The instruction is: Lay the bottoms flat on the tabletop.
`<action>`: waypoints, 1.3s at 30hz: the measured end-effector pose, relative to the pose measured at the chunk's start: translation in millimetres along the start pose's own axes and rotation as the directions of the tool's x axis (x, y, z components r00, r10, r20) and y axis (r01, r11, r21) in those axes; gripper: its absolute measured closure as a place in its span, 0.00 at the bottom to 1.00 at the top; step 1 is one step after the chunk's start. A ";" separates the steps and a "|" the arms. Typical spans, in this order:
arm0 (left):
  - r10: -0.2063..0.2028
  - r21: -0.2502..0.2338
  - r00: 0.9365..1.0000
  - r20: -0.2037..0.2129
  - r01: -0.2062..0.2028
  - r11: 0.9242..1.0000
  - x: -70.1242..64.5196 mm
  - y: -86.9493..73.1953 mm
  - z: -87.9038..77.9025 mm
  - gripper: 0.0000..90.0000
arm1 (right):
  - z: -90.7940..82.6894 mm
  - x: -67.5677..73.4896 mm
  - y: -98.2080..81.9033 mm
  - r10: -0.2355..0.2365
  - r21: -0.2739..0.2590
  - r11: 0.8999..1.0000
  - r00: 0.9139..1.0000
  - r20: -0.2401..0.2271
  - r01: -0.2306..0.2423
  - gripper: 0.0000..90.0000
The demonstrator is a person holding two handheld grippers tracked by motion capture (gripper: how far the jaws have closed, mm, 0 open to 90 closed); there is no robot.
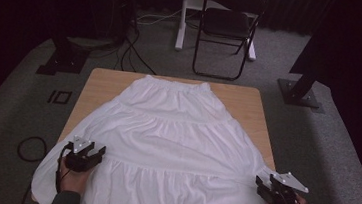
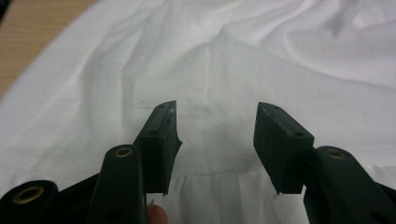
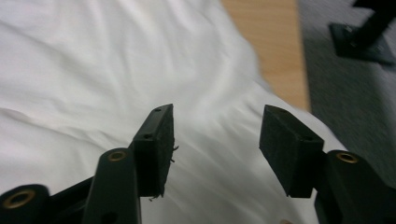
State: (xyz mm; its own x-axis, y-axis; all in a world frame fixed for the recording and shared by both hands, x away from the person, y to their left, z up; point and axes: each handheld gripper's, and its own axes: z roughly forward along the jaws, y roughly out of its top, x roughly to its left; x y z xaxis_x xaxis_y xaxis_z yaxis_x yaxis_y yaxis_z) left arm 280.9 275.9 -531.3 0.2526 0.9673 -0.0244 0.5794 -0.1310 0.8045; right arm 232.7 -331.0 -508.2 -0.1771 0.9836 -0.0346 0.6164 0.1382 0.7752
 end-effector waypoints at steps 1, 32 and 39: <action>-0.002 -0.006 1.000 -0.002 0.002 1.000 0.4 -0.7 -2.1 0.55 | 3.8 4.2 3.1 -0.016 -0.011 1.000 1.000 -0.019 0.016 0.47; -0.057 -0.081 0.996 -0.067 0.052 0.995 -1.6 -21.5 -45.4 0.54 | -5.1 -21.8 -34.3 0.104 -0.077 0.993 0.986 0.127 -0.094 0.44; -0.078 -0.077 0.995 -0.065 0.073 0.994 1.2 -22.1 -43.9 0.54 | -5.9 -27.2 -35.6 0.148 -0.086 0.987 0.980 0.130 -0.137 0.44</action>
State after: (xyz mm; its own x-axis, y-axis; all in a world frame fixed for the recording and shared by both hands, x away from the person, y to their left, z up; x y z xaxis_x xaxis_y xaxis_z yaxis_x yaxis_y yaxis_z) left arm 234.5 289.5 -523.0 0.1558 0.9866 -0.0480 0.5350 -0.0434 0.8438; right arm 211.1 -363.4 -531.2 0.0172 0.9999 -0.0013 0.5663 -0.0087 0.8242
